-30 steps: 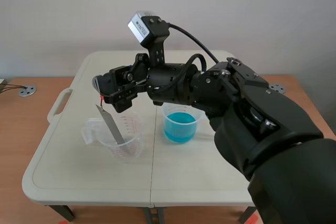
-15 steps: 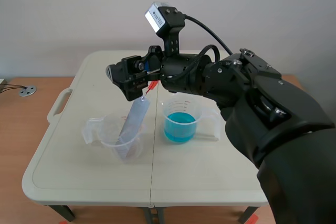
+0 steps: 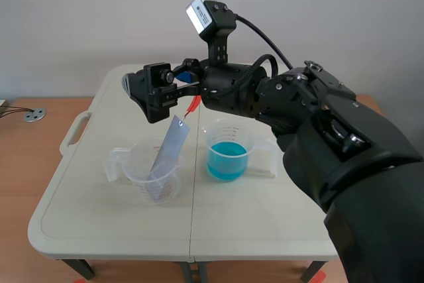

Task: Hold the metal plate by the orange handle, dip it into the blue solution, take it out and point at it, then put the plate back in the beaker on the left.
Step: 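Return to the home posture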

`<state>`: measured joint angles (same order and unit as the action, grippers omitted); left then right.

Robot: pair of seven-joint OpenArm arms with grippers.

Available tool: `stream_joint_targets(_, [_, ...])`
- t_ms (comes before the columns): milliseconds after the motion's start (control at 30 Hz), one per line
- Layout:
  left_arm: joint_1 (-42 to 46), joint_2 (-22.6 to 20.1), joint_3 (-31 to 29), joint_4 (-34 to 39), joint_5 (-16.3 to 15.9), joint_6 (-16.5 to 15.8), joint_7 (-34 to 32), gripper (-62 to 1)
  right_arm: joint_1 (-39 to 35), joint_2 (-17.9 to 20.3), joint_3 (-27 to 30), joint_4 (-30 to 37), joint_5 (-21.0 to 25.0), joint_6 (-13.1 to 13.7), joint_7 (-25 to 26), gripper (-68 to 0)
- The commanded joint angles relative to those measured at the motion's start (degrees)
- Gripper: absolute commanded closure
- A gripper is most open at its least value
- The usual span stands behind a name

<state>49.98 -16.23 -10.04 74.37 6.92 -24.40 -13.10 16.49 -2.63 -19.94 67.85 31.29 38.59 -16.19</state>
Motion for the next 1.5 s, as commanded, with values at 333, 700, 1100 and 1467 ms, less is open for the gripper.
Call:
stream_joint_targets(333, [-0.5, -9.1, -0.3, 19.7, -12.2, 8.7, -0.3, -62.3, -0.8, 7.1, 1.2, 10.4, 4.9, -0.3, -0.1, -65.7])
stream_joint_targets(700, [-2.8, -15.6, -0.3, 28.7, -19.7, 14.9, 0.6, -62.3, -11.4, 16.4, 8.6, 24.0, 6.5, -1.3, -0.6, -65.8])
stream_joint_targets(1100, [-11.5, -16.8, 0.3, 29.1, -21.3, 14.8, 0.7, -62.3, -26.4, 23.8, 16.2, 31.0, 6.9, -1.3, -0.9, -66.5])
stream_joint_targets(1467, [-18.9, -20.5, 7.3, 32.6, -21.3, 14.8, 1.2, -62.3, -40.1, 26.2, 21.6, 35.6, 6.8, -1.3, 1.3, -66.5])
